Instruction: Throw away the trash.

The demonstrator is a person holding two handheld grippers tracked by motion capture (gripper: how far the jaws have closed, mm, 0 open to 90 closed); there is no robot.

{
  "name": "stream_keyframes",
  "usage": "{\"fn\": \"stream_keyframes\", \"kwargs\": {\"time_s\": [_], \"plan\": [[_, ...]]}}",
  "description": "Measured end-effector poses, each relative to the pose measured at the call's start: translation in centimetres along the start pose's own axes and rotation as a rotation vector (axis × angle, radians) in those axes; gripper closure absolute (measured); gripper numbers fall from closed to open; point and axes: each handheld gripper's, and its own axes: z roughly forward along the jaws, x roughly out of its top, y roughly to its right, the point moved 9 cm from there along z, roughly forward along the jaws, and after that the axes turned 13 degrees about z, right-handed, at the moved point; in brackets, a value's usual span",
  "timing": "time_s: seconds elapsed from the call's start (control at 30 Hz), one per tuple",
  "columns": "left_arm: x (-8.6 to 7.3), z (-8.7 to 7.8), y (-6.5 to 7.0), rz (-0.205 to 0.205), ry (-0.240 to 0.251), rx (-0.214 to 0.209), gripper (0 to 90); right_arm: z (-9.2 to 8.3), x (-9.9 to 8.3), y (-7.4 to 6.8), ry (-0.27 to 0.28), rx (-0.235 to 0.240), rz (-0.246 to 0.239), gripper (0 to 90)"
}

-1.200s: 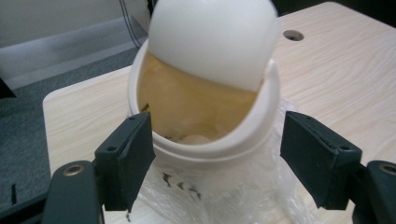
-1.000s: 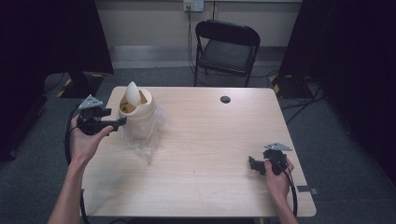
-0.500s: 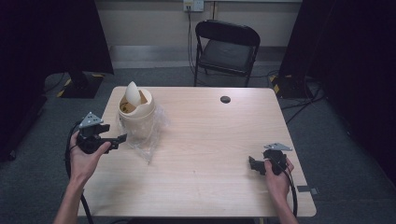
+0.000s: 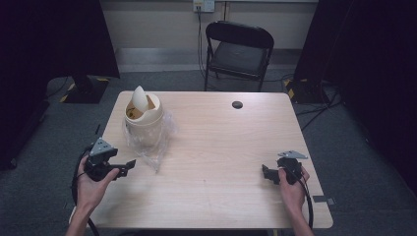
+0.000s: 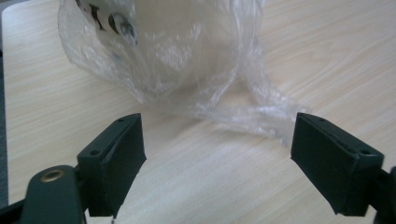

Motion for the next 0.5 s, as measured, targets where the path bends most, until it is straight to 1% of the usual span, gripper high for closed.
{"fn": "stream_keyframes", "kwargs": {"time_s": [0.1, 0.13, 0.17, 0.23, 0.27, 0.3, 0.33, 0.37, 0.4, 0.47, 0.5], "plan": [[-0.8, 0.4, 0.7, -0.004, -0.005, -0.008, 16.6, 0.0, 0.0, 0.0, 0.002, -0.001, 0.000, 9.7], [-0.8, 0.4, 0.7, -0.004, -0.005, -0.008, 16.5, 0.0, 0.0, 0.0, 0.002, -0.001, 0.000, 9.7], [-1.4, 0.6, 1.1, 0.008, -0.017, -0.017, 16.5, 0.0, 0.0, 0.0, 0.002, -0.001, 0.000, 9.7], [-1.6, 0.8, 1.4, 0.004, -0.016, -0.016, 16.4, 0.0, 0.0, 0.0, 0.002, -0.001, 0.000, 9.7], [-2.1, 0.8, 1.9, 0.012, -0.019, -0.027, 16.4, 0.0, 0.0, 0.0, 0.002, -0.001, 0.000, 9.7], [-2.1, 0.8, 1.9, 0.012, -0.019, -0.027, 16.4, 0.0, 0.0, 0.0, 0.002, -0.001, 0.000, 9.7], [-2.5, 0.9, 2.3, 0.015, -0.017, -0.060, 16.4, 0.0, 0.0, 0.0, 0.002, -0.001, 0.000, 9.7], [-2.5, 0.9, 2.3, 0.015, -0.017, -0.060, 16.5, 0.0, 0.0, 0.0, 0.002, -0.001, 0.000, 9.7], [-2.7, 0.9, 2.5, 0.008, -0.014, -0.073, 16.3, 0.0, 0.0, 0.0, 0.002, -0.001, 0.000, 9.7], [-2.9, 0.9, 2.5, 0.013, -0.022, -0.071, 16.3, 0.0, 0.0, 0.0, 0.002, -0.002, 0.000, 9.7], [-3.3, 1.1, 2.5, -0.001, -0.024, -0.062, 16.2, 0.0, 0.0, 0.0, 0.002, -0.002, 0.000, 9.7]]}}
